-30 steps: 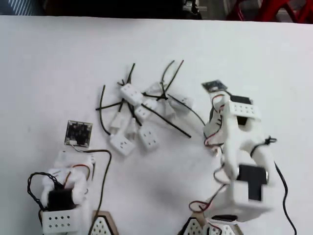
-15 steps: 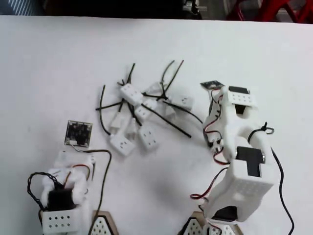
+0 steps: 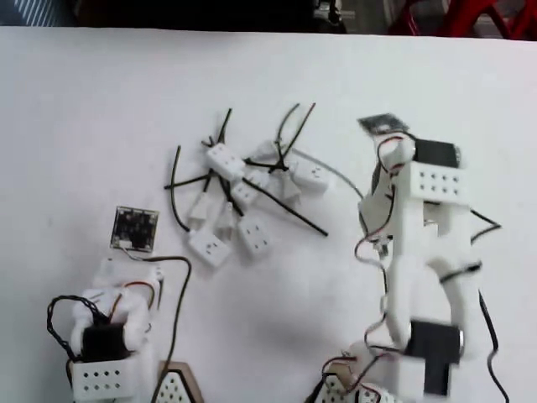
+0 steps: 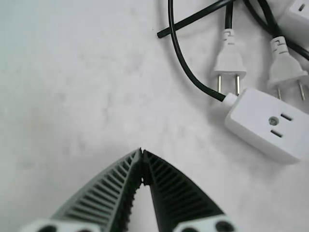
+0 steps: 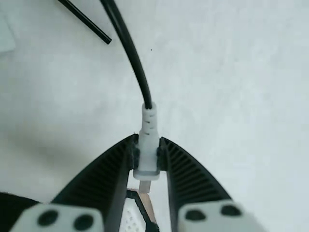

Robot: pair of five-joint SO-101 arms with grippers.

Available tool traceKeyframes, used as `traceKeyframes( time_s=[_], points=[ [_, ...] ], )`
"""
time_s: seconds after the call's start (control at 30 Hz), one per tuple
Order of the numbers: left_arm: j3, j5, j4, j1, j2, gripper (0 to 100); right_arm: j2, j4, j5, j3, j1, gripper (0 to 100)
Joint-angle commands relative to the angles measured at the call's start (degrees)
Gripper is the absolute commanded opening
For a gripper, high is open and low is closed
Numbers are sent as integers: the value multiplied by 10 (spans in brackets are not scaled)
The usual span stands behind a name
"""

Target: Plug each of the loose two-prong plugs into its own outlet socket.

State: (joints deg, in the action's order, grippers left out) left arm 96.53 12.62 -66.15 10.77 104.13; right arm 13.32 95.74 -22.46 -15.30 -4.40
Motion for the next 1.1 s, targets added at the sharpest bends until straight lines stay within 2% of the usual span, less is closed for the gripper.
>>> traceKeyframes(
  time_s=[0.0, 0.1, 0.23, 0.37, 0.5, 0.8, 1.0, 1.07],
  points=[
    [-61, 2, 16, -6, 2, 24, 95, 22, 61, 20, 38, 17],
    [-84, 2, 50, -6, 2, 24, 150, 20, 139, 16, 81, 17],
    [-89, 1, 135, -7, 2, 24, 230, -15, 181, -32, 184, 17],
    [-86, -5, 199, -7, 2, 24, 312, -97, 246, -113, 285, 17],
    [-86, -67, 237, -8, 2, 24, 371, -196, 284, -207, 360, 17],
    [-58, -127, 248, -112, 2, 177, 455, -413, 312, -364, 473, 17],
    [-63, -124, 244, -146, 2, 180, 485, -441, 307, -430, 537, 17],
    [-88, -95, 232, -164, 2, 178, 487, -441, 307, -433, 540, 17]
  ],
)
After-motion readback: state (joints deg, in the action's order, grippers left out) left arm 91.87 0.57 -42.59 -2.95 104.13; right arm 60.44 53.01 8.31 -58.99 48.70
